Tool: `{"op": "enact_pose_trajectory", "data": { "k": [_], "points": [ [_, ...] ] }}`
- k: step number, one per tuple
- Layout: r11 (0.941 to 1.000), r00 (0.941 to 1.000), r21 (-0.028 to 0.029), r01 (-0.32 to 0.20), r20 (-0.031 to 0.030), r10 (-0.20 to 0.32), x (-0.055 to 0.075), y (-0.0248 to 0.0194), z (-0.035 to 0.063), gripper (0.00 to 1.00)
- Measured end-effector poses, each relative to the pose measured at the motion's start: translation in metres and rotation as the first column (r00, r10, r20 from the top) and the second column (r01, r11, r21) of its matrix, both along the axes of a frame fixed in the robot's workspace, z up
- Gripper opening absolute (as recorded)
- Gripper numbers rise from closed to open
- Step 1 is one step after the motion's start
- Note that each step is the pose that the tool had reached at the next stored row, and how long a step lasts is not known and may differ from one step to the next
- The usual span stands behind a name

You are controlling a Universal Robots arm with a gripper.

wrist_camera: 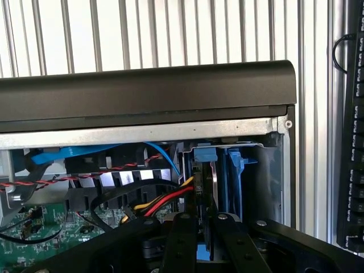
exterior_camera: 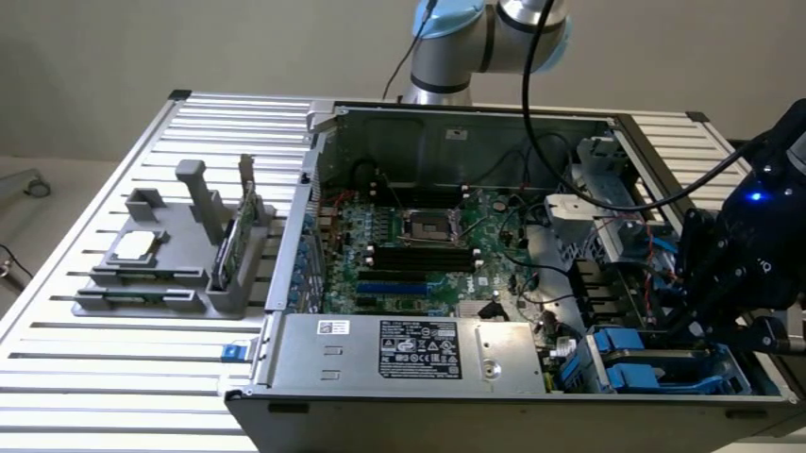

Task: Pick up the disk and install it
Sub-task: 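Insert the second disk wire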

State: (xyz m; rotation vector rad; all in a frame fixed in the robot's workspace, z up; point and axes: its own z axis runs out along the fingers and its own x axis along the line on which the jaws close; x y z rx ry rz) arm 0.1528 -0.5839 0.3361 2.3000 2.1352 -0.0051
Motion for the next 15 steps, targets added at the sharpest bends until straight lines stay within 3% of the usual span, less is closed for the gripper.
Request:
{"op": "enact_pose_trajectory", "data": {
  "k": [7, 15],
  "points": [
    [1.0, 1.0, -0.0002, 0.0, 0.0009, 0.0, 0.0, 0.0, -0.0004, 0.16],
    [1.0, 1.0, -0.0004, 0.0, 0.0071, 0.0, 0.0, 0.0, -0.002, 0.16]
  ]
}}
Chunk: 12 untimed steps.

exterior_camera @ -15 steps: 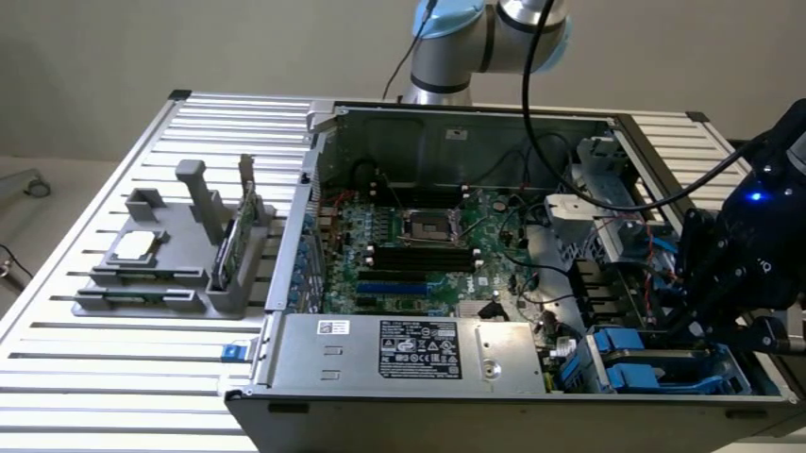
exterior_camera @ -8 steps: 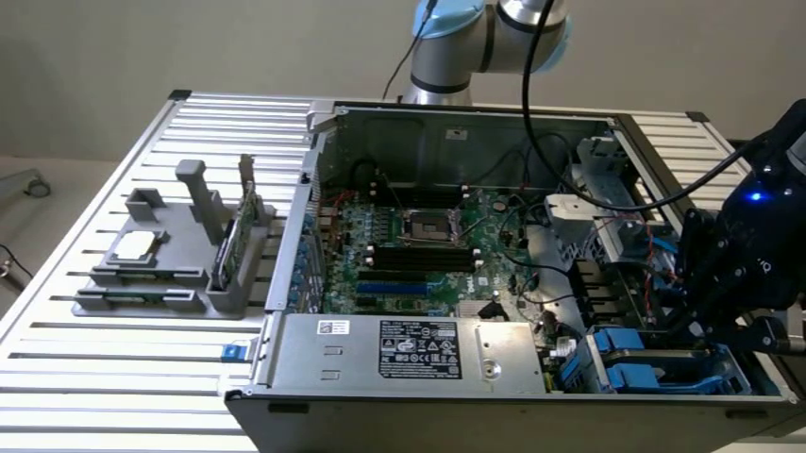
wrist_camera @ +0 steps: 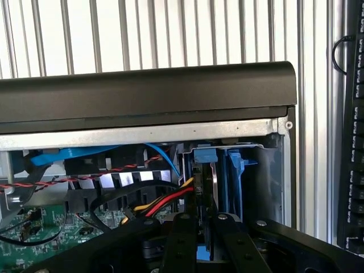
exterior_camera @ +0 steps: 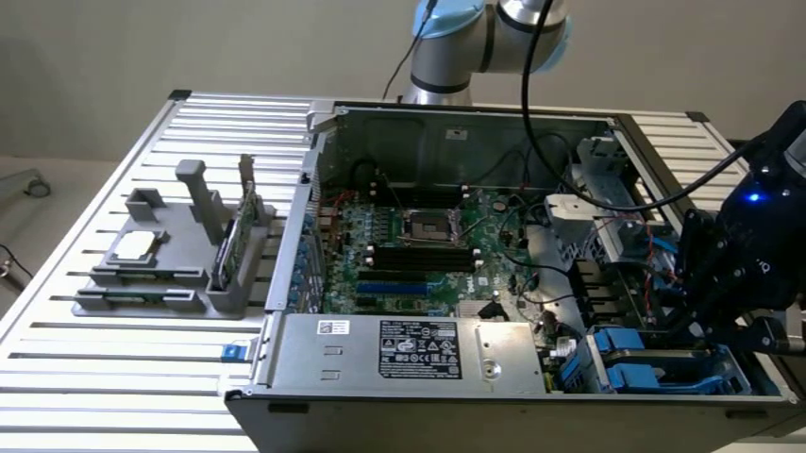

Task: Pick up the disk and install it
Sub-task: 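Insert the second disk wire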

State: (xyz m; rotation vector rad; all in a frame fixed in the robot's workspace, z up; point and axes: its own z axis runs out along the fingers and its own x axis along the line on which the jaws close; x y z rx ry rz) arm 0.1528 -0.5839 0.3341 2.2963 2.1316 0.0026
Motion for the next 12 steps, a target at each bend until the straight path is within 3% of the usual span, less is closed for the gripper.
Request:
{"op": "enact_pose_trajectory", "data": {
  "k": [9, 12],
  "points": [
    [1.0, 1.0, 0.001, 0.0, 0.0005, 0.0, 0.0003, 0.0001, -0.0006, 0.18],
    [1.0, 1.0, 0.0009, 0.0, 0.0003, 0.0, 0.0002, 0.0001, -0.0005, 0.36]
  ]
}}
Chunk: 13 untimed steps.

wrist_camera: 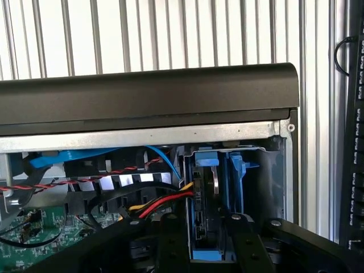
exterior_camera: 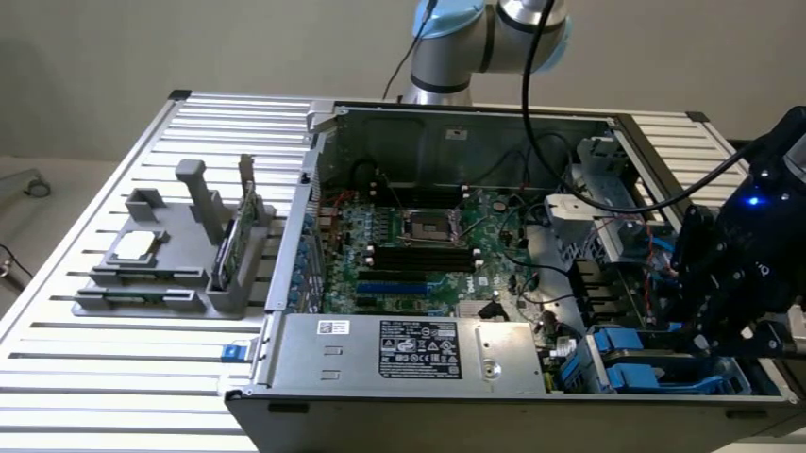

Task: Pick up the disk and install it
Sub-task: 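Insert the second disk wire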

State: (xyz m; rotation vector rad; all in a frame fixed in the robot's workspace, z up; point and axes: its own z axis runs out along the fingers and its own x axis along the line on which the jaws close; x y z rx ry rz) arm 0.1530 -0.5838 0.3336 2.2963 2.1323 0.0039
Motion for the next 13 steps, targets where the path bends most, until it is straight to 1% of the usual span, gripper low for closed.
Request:
{"op": "enact_pose_trajectory", "data": {
  "k": [1, 2, 3, 4, 9, 13],
  "points": [
    [1.0, 1.0, -0.0007, 0.0, 0.0001, 0.0, 0.0, 0.0, 0.0003, 0.36],
    [1.0, 1.0, -0.0006, 0.0, 0.0001, 0.0, 0.0, 0.0, 0.0003, 0.42],
    [1.0, 1.0, -0.0007, 0.0, 0.0001, 0.0, 0.0, 0.0, 0.0003, 0.42],
    [1.0, 1.0, -0.0007, 0.0, 0.0001, 0.0, 0.0, 0.0, 0.0005, 0.48],
    [1.0, 1.0, -0.0007, 0.0, 0.0, 0.0, 0.0, 0.0, 0.0046, 0.48],
    [1.0, 1.0, -0.0006, 0.0, 0.0, 0.0, 0.0, -0.0001, 0.0138, 0.48]
  ]
}}
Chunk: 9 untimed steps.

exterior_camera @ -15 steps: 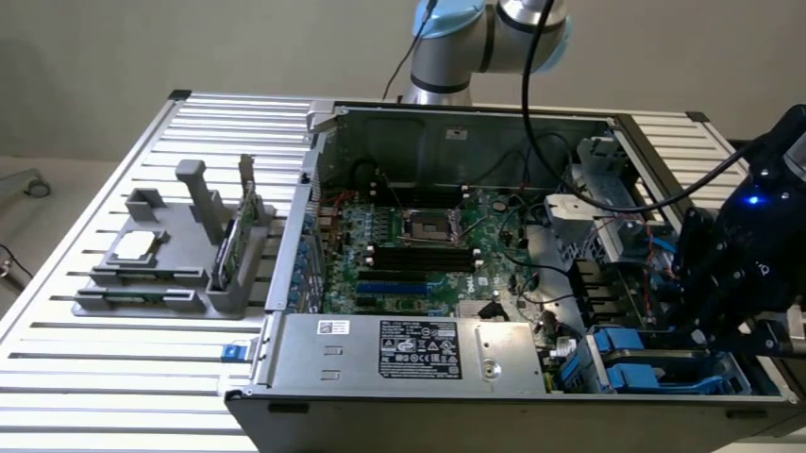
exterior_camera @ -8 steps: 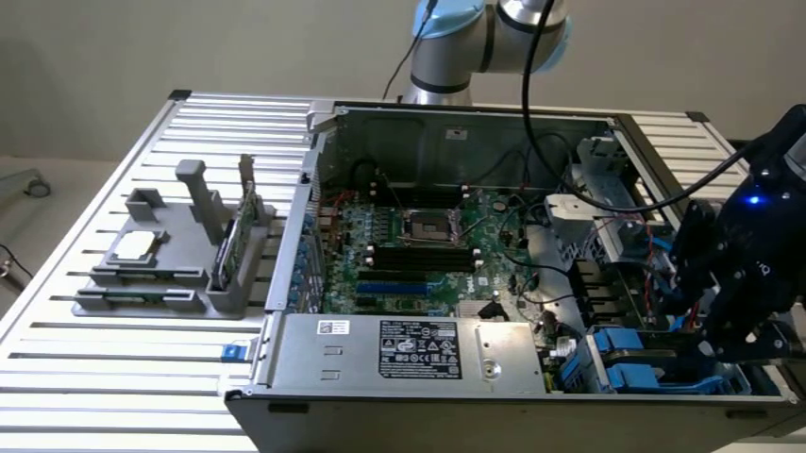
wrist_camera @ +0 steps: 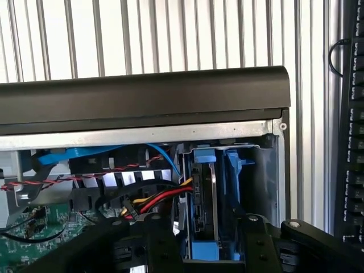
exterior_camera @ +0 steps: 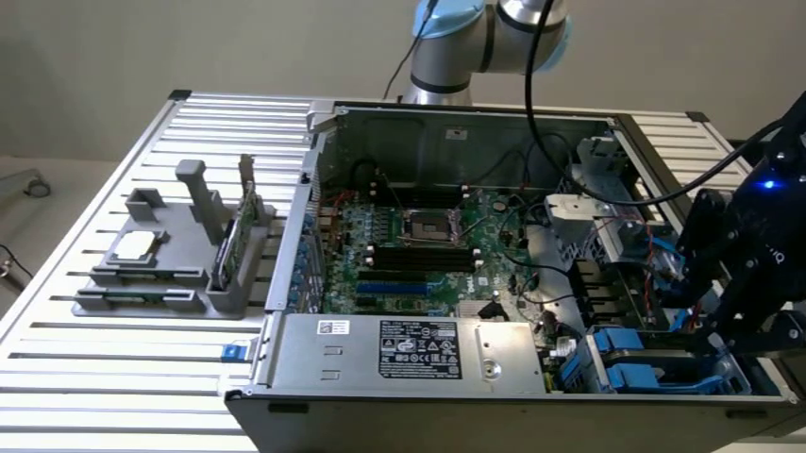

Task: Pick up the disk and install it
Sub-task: 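Insert the second disk wire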

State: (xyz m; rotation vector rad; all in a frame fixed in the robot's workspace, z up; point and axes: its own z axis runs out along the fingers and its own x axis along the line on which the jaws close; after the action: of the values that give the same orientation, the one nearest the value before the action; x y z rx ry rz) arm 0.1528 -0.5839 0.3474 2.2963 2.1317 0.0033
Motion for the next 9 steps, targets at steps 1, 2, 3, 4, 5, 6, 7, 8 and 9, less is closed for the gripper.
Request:
{"op": "enact_pose_trajectory", "data": {
  "k": [1, 2, 3, 4, 5, 6, 7, 8, 9],
  "points": [
    [1.0, 1.0, -0.0002, 0.0, 0.0, 0.0, 0.0, 0.0, 0.0027, 0.48],
    [1.0, 1.0, 0.0, 0.0, 0.0, 0.0, 0.0, 0.0, 0.0052, 0.48],
    [1.0, 1.0, 0.0, 0.0, 0.0, 0.0, 0.0, 0.0, 0.0077, 0.48],
    [1.0, 1.0, -0.0002, 0.0, 0.0, 0.0, 0.0, 0.0, 0.0104, 0.48],
    [1.0, 1.0, 0.0, 0.0, 0.0, 0.0, 0.0, 0.0, 0.0127, 0.48],
    [1.0, 1.0, 0.0, 0.0, 0.0, 0.0, 0.0, 0.0, 0.0149, 0.48],
    [1.0, 1.0, 0.0, 0.0, 0.0, 0.0, 0.0, 0.0, 0.0169, 0.48],
    [1.0, 1.0, 0.0, 0.0, 0.0001, 0.0, 0.0, 0.0, 0.0186, 0.48],
    [1.0, 1.0, -0.0001, 0.0, 0.0, 0.0, 0.0, 0.0, 0.0201, 0.48]
  ]
}}
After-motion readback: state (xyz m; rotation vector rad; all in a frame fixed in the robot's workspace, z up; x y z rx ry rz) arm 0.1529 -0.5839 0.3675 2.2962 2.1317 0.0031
